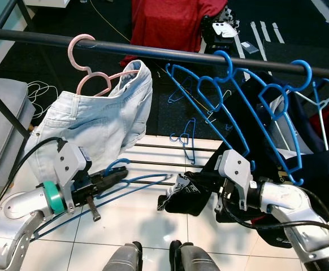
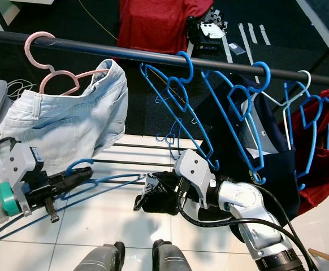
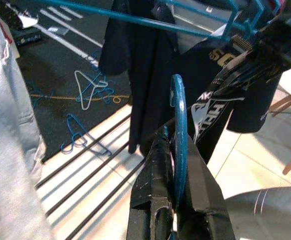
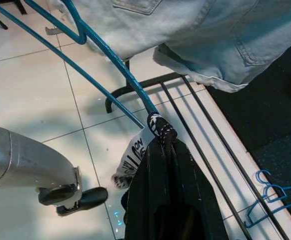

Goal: Hang hanger

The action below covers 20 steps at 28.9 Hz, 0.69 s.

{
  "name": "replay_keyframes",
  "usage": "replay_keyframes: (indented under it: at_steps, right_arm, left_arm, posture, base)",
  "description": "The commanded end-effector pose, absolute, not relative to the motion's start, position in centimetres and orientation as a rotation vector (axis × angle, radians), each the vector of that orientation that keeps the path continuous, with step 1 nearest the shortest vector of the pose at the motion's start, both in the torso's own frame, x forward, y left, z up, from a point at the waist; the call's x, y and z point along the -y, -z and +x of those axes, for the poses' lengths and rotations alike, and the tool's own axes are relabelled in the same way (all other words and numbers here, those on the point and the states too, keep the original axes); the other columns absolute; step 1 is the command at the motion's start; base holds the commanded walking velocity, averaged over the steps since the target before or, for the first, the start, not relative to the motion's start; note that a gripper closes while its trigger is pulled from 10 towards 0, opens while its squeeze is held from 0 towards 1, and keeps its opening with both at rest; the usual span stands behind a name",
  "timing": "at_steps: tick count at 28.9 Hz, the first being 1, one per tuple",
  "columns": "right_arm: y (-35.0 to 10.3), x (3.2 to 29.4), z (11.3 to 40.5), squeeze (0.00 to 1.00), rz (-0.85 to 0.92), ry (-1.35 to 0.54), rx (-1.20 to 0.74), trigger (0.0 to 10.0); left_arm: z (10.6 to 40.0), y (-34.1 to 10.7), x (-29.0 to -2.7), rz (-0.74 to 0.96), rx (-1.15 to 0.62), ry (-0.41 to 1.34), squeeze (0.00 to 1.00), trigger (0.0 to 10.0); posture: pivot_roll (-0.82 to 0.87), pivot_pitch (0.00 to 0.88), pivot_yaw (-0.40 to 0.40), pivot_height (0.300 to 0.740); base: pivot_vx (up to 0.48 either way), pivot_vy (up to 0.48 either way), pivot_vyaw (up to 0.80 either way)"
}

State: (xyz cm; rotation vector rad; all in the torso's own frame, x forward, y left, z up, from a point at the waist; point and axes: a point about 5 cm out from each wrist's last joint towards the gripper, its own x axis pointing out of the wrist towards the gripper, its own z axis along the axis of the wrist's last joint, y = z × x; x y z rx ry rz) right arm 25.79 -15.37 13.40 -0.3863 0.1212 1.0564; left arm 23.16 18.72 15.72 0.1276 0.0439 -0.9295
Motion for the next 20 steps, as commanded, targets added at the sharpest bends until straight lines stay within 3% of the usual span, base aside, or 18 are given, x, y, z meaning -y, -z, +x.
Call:
replay_keyframes:
  at_steps: [1,9,12,20]
  right_arm:
    - [-13.7,14.9,25.2,0.00,-0.363,-1.113,-0.124,10.0]
    - [-14.1,14.8,24.7,0.00,-0.378,-1.166,-0.119,10.0]
    - [-14.8,14.7,24.9,0.00,-0.425,-1.207,-0.081,10.0]
    - [-15.5,14.1,24.2,0.00,-0.425,-1.280,-0.077,10.0]
  left_arm:
    - [23.0,-15.6,-17.9,0.081,-0.036,0.953,0.00,10.0]
    - [23.0,-15.7,-17.2,0.047,-0.027,0.992,0.00,10.0]
    - [21.8,-15.7,-16.6,-0.010,-0.056,1.107,0.00,10.0]
    - [21.9,-15.5,-17.4,0.024,-0.081,1.089,0.00,10.0]
  posture:
    - [-0.07,0.142,-0.021,0.740]
    - [-0.08,0.139,-0.025,0.740]
    - [-0.08,0.132,-0.023,0.740]
    - [-0.08,0.136,-0.030,0.740]
  base:
    - [0.000,0.000,0.00]
    - [0.000,0.000,0.00]
    - [0.000,0.000,0.00]
    - [0.000,0.000,0.00]
